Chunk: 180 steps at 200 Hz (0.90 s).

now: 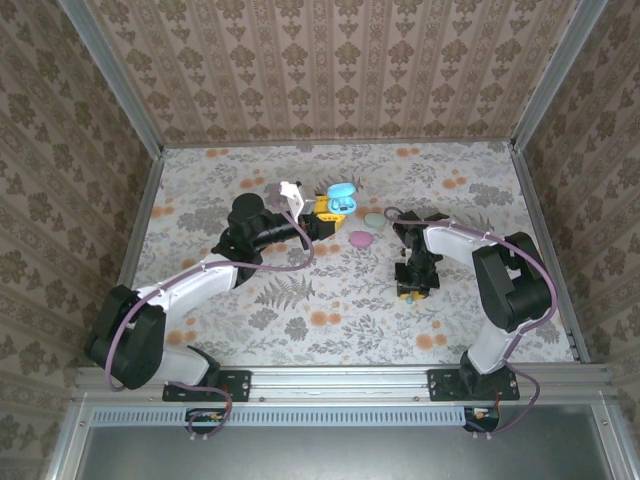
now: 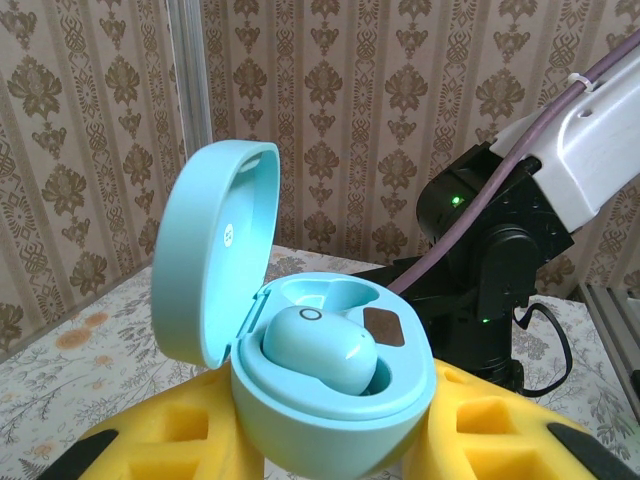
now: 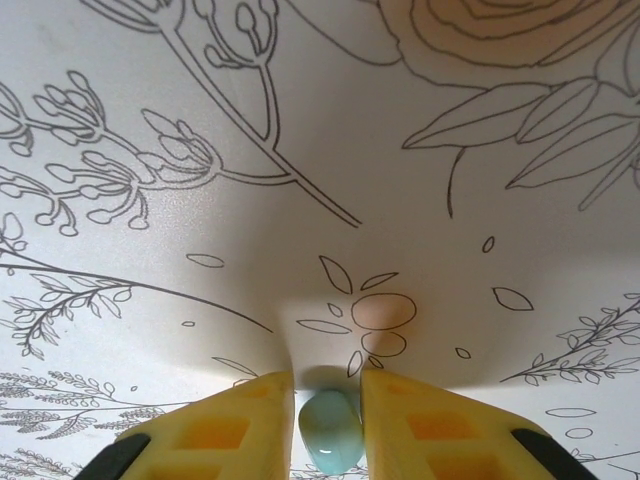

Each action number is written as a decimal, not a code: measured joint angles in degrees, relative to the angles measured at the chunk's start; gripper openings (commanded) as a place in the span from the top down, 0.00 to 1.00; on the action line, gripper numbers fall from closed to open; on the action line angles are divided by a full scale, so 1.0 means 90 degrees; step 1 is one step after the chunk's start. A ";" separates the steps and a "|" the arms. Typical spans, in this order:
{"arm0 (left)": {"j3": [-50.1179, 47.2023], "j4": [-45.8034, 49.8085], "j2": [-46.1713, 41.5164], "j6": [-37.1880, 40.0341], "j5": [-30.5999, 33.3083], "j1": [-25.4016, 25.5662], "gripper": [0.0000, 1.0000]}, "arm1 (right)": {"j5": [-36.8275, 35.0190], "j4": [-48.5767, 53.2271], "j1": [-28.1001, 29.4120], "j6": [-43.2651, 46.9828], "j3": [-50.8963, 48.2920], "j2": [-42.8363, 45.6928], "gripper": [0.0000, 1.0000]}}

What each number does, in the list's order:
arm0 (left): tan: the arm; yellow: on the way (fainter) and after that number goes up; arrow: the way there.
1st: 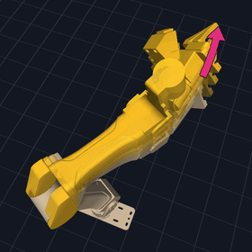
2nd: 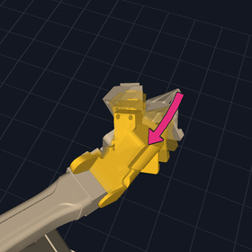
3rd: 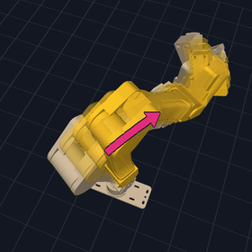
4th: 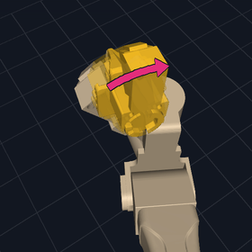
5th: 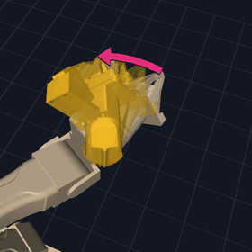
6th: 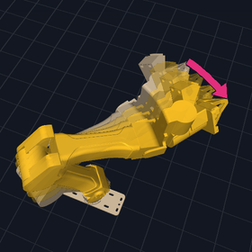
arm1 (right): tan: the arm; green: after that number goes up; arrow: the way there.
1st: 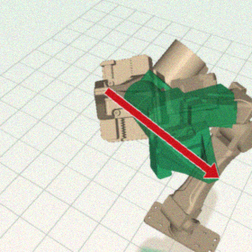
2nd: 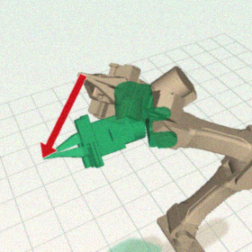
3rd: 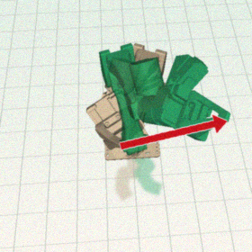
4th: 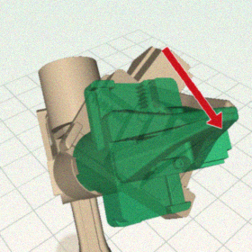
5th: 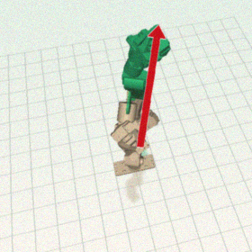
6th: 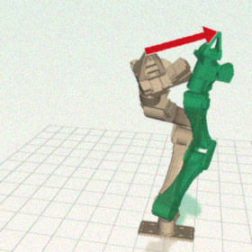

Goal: Insert the wireless bluetooth earbuds into the charging case

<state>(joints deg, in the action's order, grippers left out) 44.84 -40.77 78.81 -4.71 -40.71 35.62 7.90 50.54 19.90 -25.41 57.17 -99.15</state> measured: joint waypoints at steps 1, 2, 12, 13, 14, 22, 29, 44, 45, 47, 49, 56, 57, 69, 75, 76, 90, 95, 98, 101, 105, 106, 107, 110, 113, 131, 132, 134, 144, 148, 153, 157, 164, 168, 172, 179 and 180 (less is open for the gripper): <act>0.0000 0.0000 0.0002 0.0000 0.0000 0.0000 0.71 | 0.0000 0.0000 0.0000 0.0000 0.0000 0.0000 0.75; 0.0000 0.0000 0.0000 0.0000 0.0000 0.0000 0.71 | -0.0002 0.0002 0.0002 -0.0002 0.0000 0.0000 0.75; 0.0000 0.0000 0.0002 0.0000 0.0000 0.0000 0.71 | -0.0005 0.0005 0.0000 0.0000 0.0000 -0.0002 0.76; 0.0000 0.0000 0.0000 0.0000 0.0000 0.0000 0.71 | -0.0007 0.0005 0.0000 0.0000 0.0000 -0.0002 0.76; 0.0000 0.0000 0.0002 0.0000 0.0000 0.0000 0.71 | -0.0010 0.0005 0.0000 0.0000 0.0000 -0.0002 0.77; 0.0000 0.0000 0.0002 0.0000 0.0000 0.0000 0.71 | -0.0022 0.0005 0.0000 -0.0002 0.0000 -0.0002 0.78; 0.0000 0.0000 0.0002 0.0000 0.0000 0.0000 0.71 | -0.0027 0.0007 -0.0002 -0.0002 0.0000 0.0000 0.78; 0.0000 0.0000 0.0002 0.0000 0.0000 0.0000 0.71 | -0.0029 0.0007 -0.0005 -0.0002 0.0000 0.0005 0.78; 0.0000 0.0000 0.0002 0.0000 0.0000 0.0000 0.71 | -0.0029 0.0007 -0.0002 -0.0002 0.0000 0.0007 0.78; 0.0000 0.0000 0.0000 0.0000 0.0000 0.0000 0.71 | -0.0029 0.0007 -0.0002 -0.0005 0.0000 0.0012 0.78; 0.0000 0.0000 0.0000 -0.0002 0.0000 0.0000 0.71 | -0.0029 0.0007 -0.0002 -0.0002 0.0000 0.0012 0.78; 0.0000 0.0000 0.0002 0.0000 0.0000 0.0000 0.71 | -0.0027 0.0007 -0.0002 -0.0005 0.0000 0.0022 0.78; 0.0000 0.0000 0.0002 0.0000 0.0000 0.0000 0.71 | -0.0027 0.0007 -0.0002 -0.0005 0.0000 0.0022 0.78; 0.0000 0.0000 0.0002 0.0000 0.0000 0.0000 0.71 | -0.0027 0.0005 -0.0002 -0.0007 0.0000 0.0051 0.77; 0.0000 0.0000 0.0002 0.0000 0.0000 0.0000 0.71 | -0.0027 0.0005 -0.0005 -0.0015 0.0000 0.0075 0.77; 0.0000 0.0000 0.0002 0.0000 0.0000 0.0000 0.71 | -0.0027 0.0005 -0.0005 -0.0015 0.0000 0.0080 0.77; 0.0000 0.0000 0.0002 0.0000 0.0000 0.0000 0.71 | -0.0027 0.0002 -0.0010 -0.0027 -0.0002 0.0151 0.77; 0.0000 0.0000 0.0002 0.0000 0.0000 0.0000 0.71 | -0.0027 0.0000 -0.0017 -0.0029 -0.0002 0.0168 0.77; 0.0000 0.0000 0.0002 0.0000 0.0000 0.0000 0.71 | -0.0029 0.0000 -0.0017 -0.0029 -0.0005 0.0175 0.77; 0.0000 0.0000 0.0002 0.0000 0.0000 0.0000 0.71 | -0.0029 -0.0002 -0.0019 -0.0029 -0.0007 0.0177 0.77; 0.0000 0.0000 0.0002 0.0000 0.0000 0.0000 0.71 | -0.0029 -0.0015 -0.0027 -0.0032 -0.0017 0.0180 0.77; 0.0000 0.0000 0.0002 0.0000 0.0000 0.0000 0.71 | -0.0029 -0.0015 -0.0029 -0.0032 -0.0019 0.0180 0.77; 0.0000 0.0000 0.0002 0.0000 0.0000 0.0000 0.71 | -0.0029 -0.0019 -0.0032 -0.0032 -0.0027 0.0180 0.77; 0.0000 0.0000 0.0002 0.0000 0.0000 0.0000 0.71 | -0.0029 -0.0027 -0.0039 -0.0034 -0.0034 0.0180 0.77; 0.0000 0.0000 0.0002 0.0000 0.0000 0.0000 0.71 | -0.0032 -0.0034 -0.0046 -0.0039 -0.0049 0.0180 0.76; 0.0000 0.0000 0.0002 0.0000 0.0000 0.0000 0.71 | -0.0070 -0.0102 -0.0104 -0.0124 -0.0151 0.0180 0.76; 0.0000 0.0000 0.0002 0.0000 0.0000 0.0000 0.71 | -0.0070 -0.0107 -0.0107 -0.0126 -0.0153 0.0180 0.75; 0.0000 0.0000 0.0002 0.0000 0.0000 0.0000 0.71 | -0.0073 -0.0119 -0.0119 -0.0153 -0.0168 0.0180 0.75; 0.0000 0.0000 0.0002 0.0000 0.0000 0.0000 0.71 | -0.0068 -0.0148 -0.0170 -0.0209 -0.0209 0.0180 0.74; 0.0000 0.0000 0.0002 0.0000 0.0000 0.0000 0.71 | -0.0063 -0.0165 -0.0187 -0.0245 -0.0216 0.0180 0.74; 0.0000 0.0002 0.0002 0.0000 0.0000 0.0000 0.71 | -0.0049 -0.0177 -0.0199 -0.0255 -0.0221 0.0185 0.73; 0.0000 0.0000 0.0002 0.0000 0.0000 0.0000 0.71 | -0.0041 -0.0187 -0.0209 -0.0274 -0.0228 0.0189 0.72; 0.0000 0.0000 0.0002 0.0000 0.0000 0.0000 0.71 | -0.0019 -0.0199 -0.0211 -0.0306 -0.0240 0.0202 0.70; 0.0000 0.0000 0.0002 0.0000 0.0000 0.0000 0.71 | -0.0012 -0.0211 -0.0211 -0.0323 -0.0248 0.0209 0.69; 0.0000 0.0000 0.0002 0.0000 0.0000 0.0000 0.71 | 0.0002 -0.0231 -0.0211 -0.0318 -0.0253 0.0219 0.69; 0.0000 0.0000 0.0002 0.0000 0.0000 0.0000 0.71 | 0.0017 -0.0238 -0.0211 -0.0316 -0.0257 0.0238 0.69; 0.0000 0.0000 0.0002 0.0000 0.0000 0.0000 0.71 | 0.0017 -0.0238 -0.0211 -0.0313 -0.0257 0.0240 0.68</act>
<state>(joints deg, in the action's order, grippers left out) 44.84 -40.77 78.83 -4.71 -40.71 35.62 8.05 48.40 18.00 -28.23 54.85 -96.99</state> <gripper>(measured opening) 0.325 0.304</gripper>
